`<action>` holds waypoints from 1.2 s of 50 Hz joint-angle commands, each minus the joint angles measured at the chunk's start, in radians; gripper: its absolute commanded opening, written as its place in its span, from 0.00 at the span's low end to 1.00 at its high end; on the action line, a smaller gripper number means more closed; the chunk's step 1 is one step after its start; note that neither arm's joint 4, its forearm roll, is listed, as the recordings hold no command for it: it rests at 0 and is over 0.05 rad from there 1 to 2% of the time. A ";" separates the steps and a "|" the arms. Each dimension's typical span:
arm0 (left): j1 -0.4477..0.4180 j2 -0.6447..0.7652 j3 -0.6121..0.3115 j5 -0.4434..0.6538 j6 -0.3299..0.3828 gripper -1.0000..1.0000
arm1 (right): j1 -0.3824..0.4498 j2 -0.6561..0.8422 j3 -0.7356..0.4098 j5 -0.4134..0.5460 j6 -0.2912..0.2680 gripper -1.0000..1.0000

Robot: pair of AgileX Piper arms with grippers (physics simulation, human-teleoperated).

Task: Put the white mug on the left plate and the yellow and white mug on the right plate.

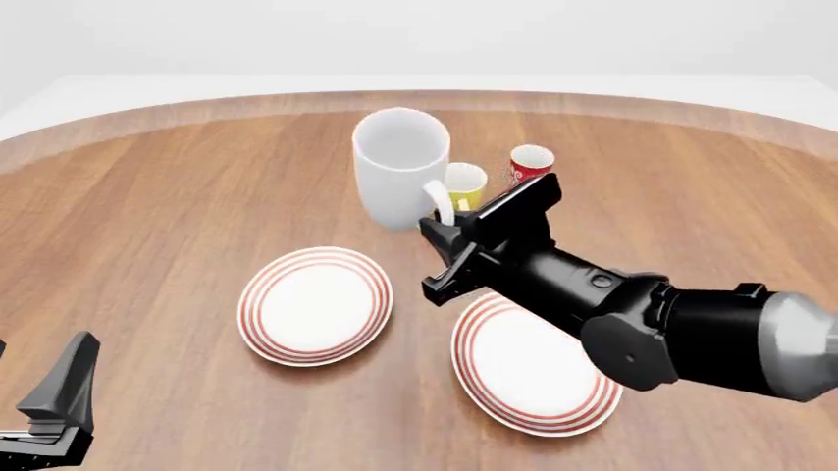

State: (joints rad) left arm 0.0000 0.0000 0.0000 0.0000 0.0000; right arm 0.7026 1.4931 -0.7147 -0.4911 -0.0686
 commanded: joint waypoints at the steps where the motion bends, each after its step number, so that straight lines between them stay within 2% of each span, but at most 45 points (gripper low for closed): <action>1: 0.000 0.000 0.000 0.000 0.000 1.00 | 0.030 0.044 -0.030 -0.006 0.016 0.00; 60: 0.000 0.000 0.000 0.000 0.000 1.00 | 0.147 0.227 -0.135 -0.014 0.050 0.00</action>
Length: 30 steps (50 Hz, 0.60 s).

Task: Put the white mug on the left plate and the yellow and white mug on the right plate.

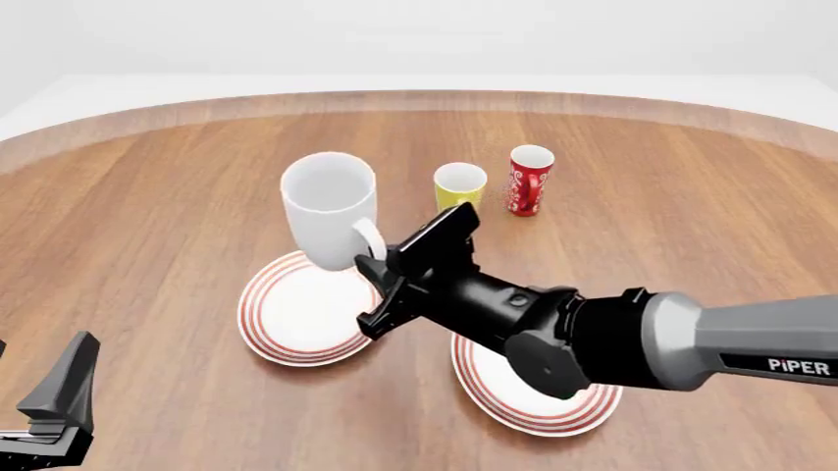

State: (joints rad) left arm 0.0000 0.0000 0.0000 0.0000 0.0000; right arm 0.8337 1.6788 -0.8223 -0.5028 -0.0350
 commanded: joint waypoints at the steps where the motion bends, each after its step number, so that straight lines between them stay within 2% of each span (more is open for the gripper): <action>1: 0.000 0.000 0.000 0.000 0.000 1.00 | 0.015 0.041 -0.027 -0.002 0.017 0.00; 30: 0.000 0.000 0.000 0.000 0.000 1.00 | 0.029 0.136 -0.070 -0.011 0.047 0.00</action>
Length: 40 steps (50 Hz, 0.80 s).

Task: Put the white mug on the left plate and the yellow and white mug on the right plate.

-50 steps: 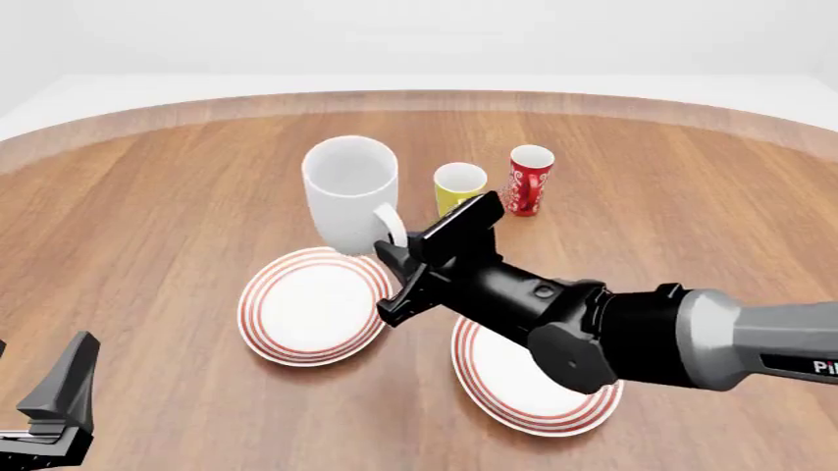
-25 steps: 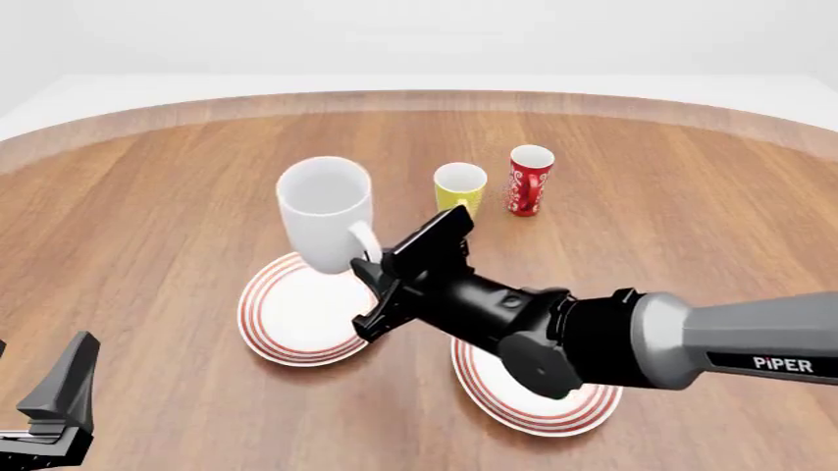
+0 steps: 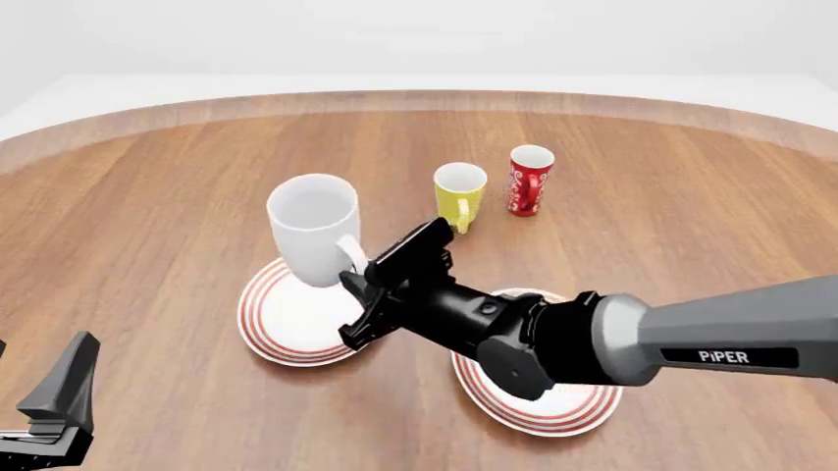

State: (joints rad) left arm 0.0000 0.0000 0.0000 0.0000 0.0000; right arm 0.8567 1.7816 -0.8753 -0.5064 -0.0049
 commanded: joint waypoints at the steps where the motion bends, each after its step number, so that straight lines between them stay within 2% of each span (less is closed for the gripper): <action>1: 0.000 0.000 0.000 0.000 0.000 1.00 | 0.006 0.037 -0.019 -0.007 0.018 0.00; 40: 0.000 0.000 0.000 0.000 0.000 1.00 | 0.012 0.123 -0.069 0.004 0.042 0.00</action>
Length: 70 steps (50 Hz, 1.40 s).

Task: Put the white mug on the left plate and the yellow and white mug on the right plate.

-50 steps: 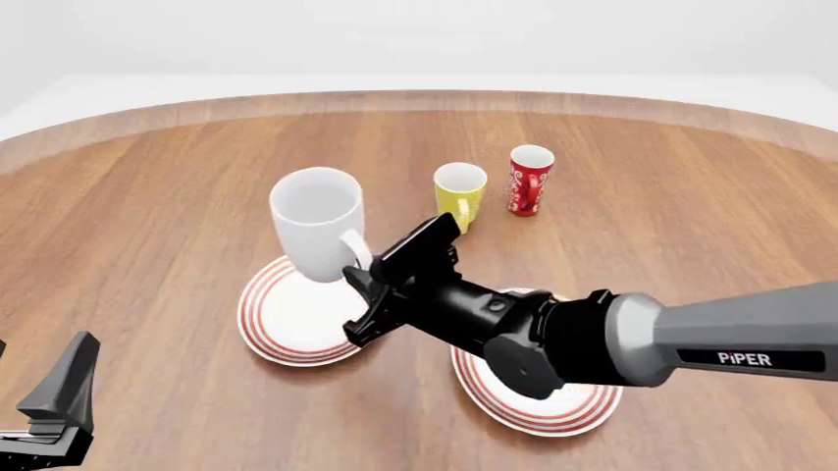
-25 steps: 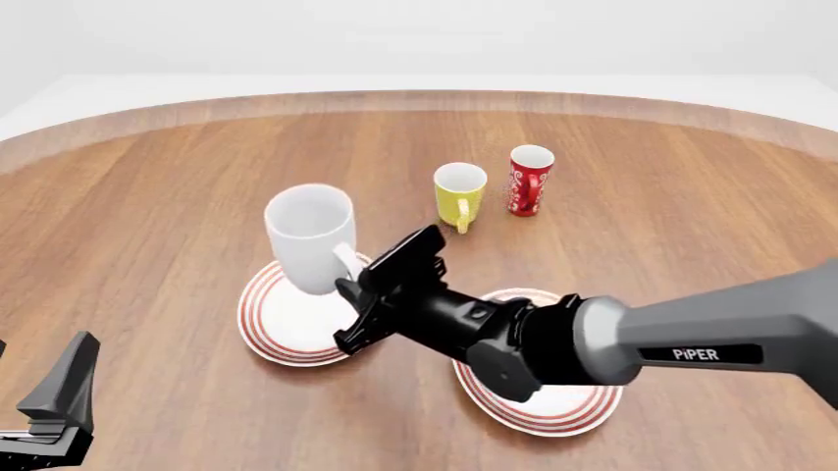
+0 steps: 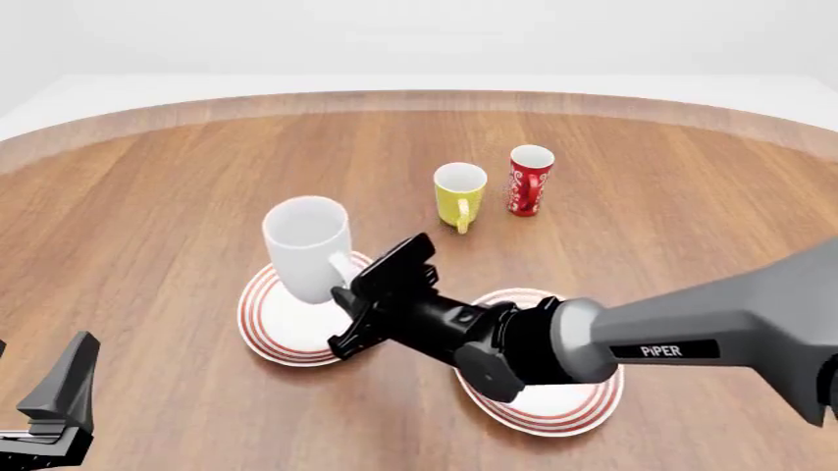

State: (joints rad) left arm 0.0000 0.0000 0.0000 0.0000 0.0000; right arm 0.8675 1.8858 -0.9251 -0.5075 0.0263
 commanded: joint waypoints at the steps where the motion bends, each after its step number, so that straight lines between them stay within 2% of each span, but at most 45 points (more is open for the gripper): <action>1: 0.000 0.000 0.000 0.000 0.000 1.00 | 0.001 0.021 -0.021 0.006 0.011 0.00; 70: 0.000 0.000 0.000 0.000 0.000 1.00 | -0.002 0.169 -0.147 0.061 0.050 0.00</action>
State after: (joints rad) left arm 0.0000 0.0000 0.0000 0.0000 0.0000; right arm 0.8670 2.0478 -1.0590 -0.4520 0.0676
